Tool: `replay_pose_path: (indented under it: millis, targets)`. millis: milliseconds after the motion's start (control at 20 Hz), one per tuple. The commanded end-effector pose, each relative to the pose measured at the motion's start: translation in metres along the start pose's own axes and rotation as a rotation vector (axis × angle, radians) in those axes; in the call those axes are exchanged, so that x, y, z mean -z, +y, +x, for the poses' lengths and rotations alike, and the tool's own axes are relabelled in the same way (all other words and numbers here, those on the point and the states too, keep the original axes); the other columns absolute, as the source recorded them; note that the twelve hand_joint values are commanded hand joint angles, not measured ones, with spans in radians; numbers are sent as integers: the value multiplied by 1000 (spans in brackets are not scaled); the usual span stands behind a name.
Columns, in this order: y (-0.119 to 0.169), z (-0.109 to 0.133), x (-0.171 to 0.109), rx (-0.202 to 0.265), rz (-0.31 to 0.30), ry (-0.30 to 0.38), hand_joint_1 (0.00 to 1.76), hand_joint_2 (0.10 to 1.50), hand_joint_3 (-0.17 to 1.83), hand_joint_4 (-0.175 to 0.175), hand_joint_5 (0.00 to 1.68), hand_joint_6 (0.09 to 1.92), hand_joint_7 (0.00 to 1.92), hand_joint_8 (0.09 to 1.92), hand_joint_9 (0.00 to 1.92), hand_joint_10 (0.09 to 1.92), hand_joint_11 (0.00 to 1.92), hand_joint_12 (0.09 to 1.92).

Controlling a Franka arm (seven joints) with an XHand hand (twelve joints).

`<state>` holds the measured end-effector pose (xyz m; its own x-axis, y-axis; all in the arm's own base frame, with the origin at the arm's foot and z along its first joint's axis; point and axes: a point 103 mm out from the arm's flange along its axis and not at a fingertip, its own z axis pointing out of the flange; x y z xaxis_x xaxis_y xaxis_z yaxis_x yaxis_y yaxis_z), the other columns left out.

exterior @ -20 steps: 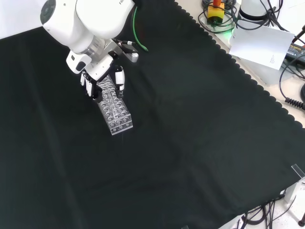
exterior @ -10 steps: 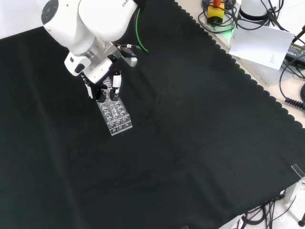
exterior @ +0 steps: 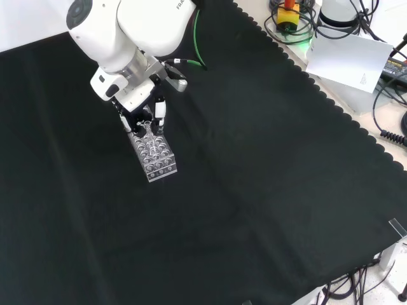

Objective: Pick up the test tube.

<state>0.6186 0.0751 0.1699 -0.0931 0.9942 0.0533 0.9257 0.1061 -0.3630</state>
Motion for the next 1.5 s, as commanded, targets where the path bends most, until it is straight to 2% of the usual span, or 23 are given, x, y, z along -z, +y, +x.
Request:
replay_pose_path:
  millis: [50,400,800,1500]
  targets:
    - [-3,-1,10,2,-62,38,1233,671,545,-175,1430,319,1760,432,1764,228,1537,700]
    - [-4,-1,15,-1,-82,70,1235,638,596,-175,1451,299,1791,404,1792,201,1561,694]
    - [-3,3,24,17,-71,53,1236,605,646,-175,1471,283,1824,382,1823,181,1570,687]
    - [-13,-6,60,8,-95,157,1237,591,669,-175,1478,279,1825,379,1843,176,1577,684]
